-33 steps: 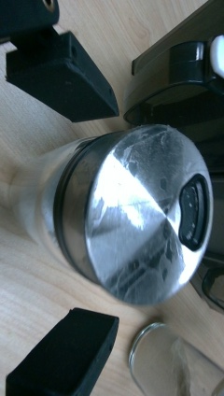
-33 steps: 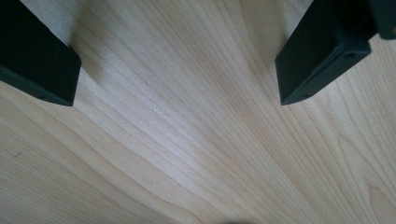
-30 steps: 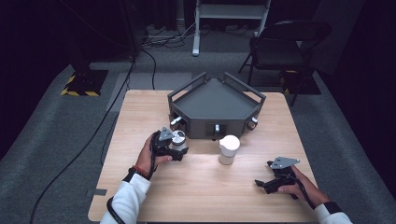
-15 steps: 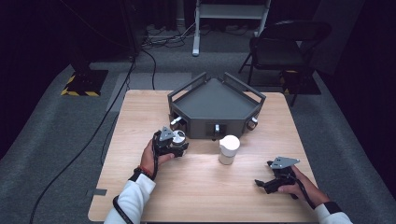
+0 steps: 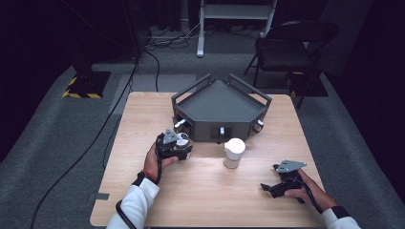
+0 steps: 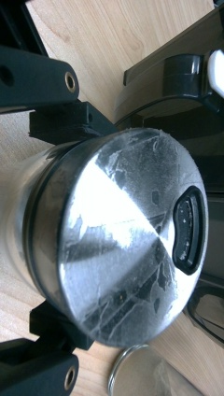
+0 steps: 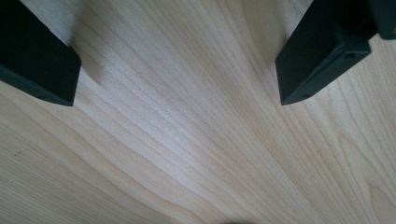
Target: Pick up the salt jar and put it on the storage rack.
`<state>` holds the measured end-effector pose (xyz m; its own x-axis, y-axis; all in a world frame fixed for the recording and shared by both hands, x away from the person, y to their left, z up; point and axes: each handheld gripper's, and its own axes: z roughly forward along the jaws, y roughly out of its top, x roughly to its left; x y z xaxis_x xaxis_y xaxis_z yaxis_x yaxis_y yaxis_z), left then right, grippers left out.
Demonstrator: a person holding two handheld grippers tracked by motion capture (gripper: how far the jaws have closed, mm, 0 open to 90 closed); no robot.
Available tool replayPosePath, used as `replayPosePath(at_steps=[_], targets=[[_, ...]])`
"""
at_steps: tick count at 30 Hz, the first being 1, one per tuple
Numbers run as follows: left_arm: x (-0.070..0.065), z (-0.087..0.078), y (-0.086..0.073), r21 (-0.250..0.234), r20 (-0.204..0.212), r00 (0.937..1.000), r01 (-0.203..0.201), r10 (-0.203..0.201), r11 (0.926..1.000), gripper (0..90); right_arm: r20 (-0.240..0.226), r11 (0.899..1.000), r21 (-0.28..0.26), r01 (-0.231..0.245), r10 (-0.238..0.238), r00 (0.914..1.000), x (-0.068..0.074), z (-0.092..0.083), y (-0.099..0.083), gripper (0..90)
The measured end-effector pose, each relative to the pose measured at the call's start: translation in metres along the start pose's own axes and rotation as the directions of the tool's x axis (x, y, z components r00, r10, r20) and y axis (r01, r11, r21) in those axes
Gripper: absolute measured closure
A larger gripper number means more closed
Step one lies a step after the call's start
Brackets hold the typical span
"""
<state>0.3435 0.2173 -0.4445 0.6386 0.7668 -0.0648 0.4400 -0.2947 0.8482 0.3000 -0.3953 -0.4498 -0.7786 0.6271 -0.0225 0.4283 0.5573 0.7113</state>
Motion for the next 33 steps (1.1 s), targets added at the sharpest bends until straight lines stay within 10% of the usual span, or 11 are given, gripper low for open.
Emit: replayPosePath(at_steps=[33], targets=[[-0.024, -0.023, 0.05, -0.056, 0.019, 0.9998, 0.003, -0.001, 0.9985, 30.3, 0.0, 1.0, -0.001, 0.0, 0.0, 1.0, 0.0, 0.001, 0.001, 0.0]])
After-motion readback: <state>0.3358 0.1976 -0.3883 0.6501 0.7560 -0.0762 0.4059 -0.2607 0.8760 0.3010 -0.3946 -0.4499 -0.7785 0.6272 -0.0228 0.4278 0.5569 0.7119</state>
